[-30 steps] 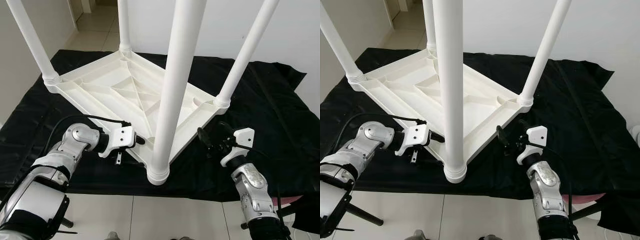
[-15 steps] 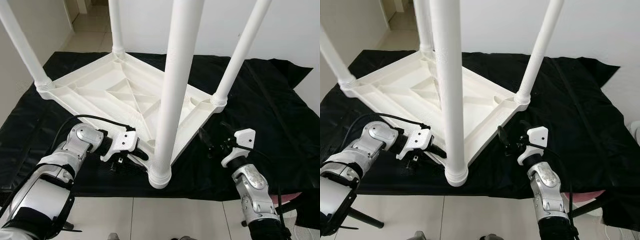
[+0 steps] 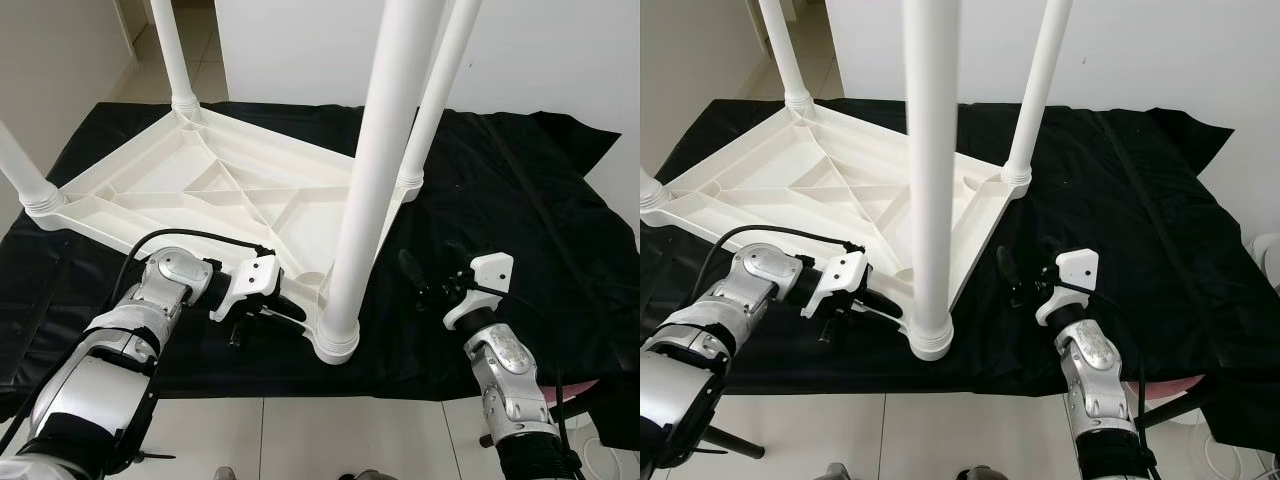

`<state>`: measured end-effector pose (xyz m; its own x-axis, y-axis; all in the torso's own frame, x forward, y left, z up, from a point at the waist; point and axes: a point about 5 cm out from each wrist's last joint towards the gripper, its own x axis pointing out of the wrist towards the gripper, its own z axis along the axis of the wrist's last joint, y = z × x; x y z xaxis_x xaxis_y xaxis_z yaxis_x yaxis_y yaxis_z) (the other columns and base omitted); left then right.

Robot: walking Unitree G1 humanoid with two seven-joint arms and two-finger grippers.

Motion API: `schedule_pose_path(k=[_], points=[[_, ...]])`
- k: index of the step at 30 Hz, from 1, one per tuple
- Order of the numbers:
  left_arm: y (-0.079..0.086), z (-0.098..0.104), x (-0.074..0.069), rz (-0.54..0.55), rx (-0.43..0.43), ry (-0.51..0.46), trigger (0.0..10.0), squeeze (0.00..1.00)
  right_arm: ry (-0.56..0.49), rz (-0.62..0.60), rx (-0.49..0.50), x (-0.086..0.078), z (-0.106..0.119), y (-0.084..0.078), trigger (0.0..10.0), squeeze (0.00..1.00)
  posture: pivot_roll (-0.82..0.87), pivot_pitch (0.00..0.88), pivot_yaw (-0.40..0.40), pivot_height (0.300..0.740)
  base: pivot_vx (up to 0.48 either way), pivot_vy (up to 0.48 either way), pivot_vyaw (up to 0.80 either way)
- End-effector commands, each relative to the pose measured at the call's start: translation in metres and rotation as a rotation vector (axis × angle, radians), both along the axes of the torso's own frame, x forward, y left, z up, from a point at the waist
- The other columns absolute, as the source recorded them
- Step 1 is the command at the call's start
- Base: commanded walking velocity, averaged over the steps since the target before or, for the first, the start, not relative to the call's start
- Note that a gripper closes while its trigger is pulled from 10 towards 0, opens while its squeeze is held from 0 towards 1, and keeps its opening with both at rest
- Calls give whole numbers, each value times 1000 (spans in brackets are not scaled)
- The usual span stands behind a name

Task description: Building children table

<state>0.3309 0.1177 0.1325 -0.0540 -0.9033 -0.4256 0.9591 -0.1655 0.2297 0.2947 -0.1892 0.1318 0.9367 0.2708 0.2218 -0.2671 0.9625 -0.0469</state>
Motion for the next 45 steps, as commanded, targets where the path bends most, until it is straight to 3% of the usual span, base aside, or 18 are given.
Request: schedule_pose_path(k=[1,4,6,8,13,14,15,16,22,27,31,35,43,45], points=[[-3,13,14,198,-134,-87,706,0,14,-25,-2,0,-3,-5,10000,0,-28,67,1,740,0,0,0],[-33,20,15,180,-220,-104,824,0,5,-50,-6,4,0,-7,10000,0,-29,71,-1,740,0,0,0],[-38,21,15,179,-232,-105,824,0,4,-54,-7,4,1,-8,10000,0,-29,71,-1,740,0,0,0],[-48,23,16,185,-249,-121,1569,0,6,-52,-2,3,0,-6,10000,0,-31,75,5,740,0,0,0],[-56,25,16,188,-253,-141,1373,0,9,-51,3,2,-1,-5,10000,0,-32,75,7,740,0,0,0],[-56,25,18,206,-238,-158,7686,0,11,-50,4,1,-2,-4,10000,0,-36,76,8,740,0,0,0],[-56,25,18,206,-238,-158,7686,0,11,-50,4,1,-2,-4,10000,0,-36,76,8,740,0,0,0],[-52,25,19,227,-223,-181,10000,0,16,-55,0,-1,-3,-5,10000,0,-38,75,9,740,0,0,0],[-29,31,26,319,-227,-196,10000,0,31,-67,-25,-8,-5,-14,10000,0,-38,75,3,740,0,0,0],[3,34,30,501,-234,-203,10000,0,50,31,-19,-21,-1,-23,10000,0,-30,74,-12,740,0,0,0],[10,33,29,540,-242,-197,10000,0,56,64,-26,-23,0,-24,10000,0,-29,73,-16,740,0,0,0],[29,33,15,709,-337,-223,10000,0,97,219,-48,-30,2,-26,10000,0,-24,69,-32,740,0,0,0],[40,33,4,768,-355,-231,10000,0,139,321,-79,-38,1,-29,10000,0,-27,63,-33,740,0,0,0],[51,34,-10,815,-362,-236,10000,0,179,428,-127,-49,3,-32,10000,0,-31,56,-35,740,0,0,0]])
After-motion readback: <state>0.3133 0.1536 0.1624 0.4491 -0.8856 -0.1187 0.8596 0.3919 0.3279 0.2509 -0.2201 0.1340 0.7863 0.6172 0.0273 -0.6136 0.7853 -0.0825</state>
